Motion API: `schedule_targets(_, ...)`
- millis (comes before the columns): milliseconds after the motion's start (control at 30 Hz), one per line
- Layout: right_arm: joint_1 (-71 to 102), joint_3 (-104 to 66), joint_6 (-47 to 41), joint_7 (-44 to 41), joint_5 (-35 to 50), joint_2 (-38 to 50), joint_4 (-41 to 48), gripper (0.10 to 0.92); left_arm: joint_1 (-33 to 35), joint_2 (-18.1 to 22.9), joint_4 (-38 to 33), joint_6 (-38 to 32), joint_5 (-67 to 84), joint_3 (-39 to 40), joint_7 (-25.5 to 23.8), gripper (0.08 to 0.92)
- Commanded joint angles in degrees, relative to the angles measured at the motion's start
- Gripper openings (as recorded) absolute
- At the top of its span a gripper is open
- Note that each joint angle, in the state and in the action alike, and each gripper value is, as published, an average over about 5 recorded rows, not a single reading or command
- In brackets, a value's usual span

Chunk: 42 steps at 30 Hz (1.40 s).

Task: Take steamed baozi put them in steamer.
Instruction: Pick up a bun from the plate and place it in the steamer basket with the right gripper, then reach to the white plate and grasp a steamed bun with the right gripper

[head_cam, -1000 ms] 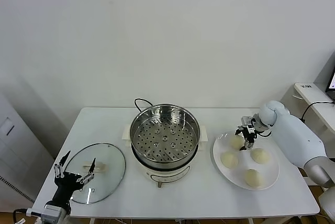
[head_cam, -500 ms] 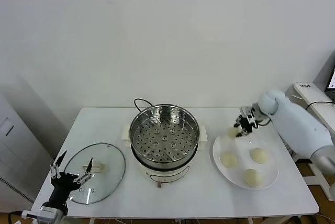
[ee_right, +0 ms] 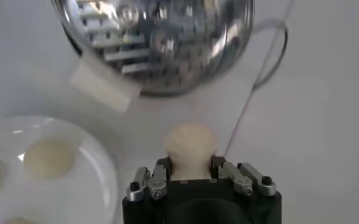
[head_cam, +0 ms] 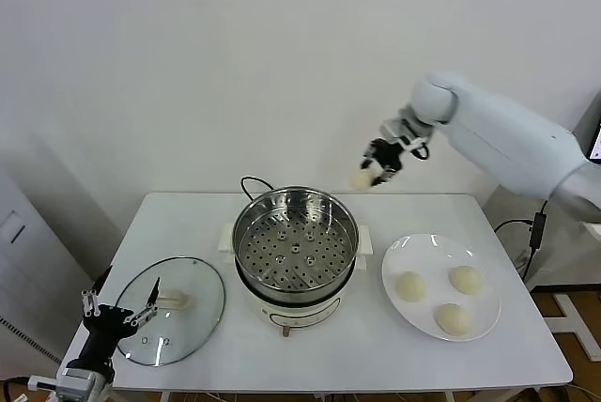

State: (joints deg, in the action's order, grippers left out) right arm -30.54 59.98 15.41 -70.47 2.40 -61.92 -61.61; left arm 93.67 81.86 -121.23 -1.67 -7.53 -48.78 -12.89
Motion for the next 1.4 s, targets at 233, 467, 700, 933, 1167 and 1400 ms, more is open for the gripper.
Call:
schedule_targets(233,5.2,0.8,11.4,-0.2,-16.9,-13.0,-3.1,0.407,0.5,-0.9,-0.6,0.2,1.3,-0.9,0.0,0.823)
schedule_targets(467,10.9,-2.5,16.0,0.8,-24.9,-14.0,0.1,0.430,1.0,-0.8,-0.9,0.0,1.8,-1.2,-0.1,0.823)
schedule_targets(700,14.7,-5.8,17.7,1.7,-29.7,-15.1,2.9,0.550,0.9,-0.6,-0.6,0.0,1.8,-1.1,-0.1,0.823)
schedule_targets(933,16.2,-8.5,18.9,3.7,-30.6,-15.6,4.3,0.707,0.9,-0.3,-0.7,0.0,1.5,-0.6,-0.1,0.823)
schedule_targets(1167,9.0,-7.7,13.9,2.7,-19.5,-13.3,0.9,0.819,1.1,-0.4,-1.0,0.0,1.5,-0.7,-0.2,0.823)
schedule_targets(1400,-8.4,7.9,-10.9,1.1,15.2,-3.1,-2.7,0.823,1.8,0.1,-1.3,-0.4,1.5,-0.8,-0.3,0.823)
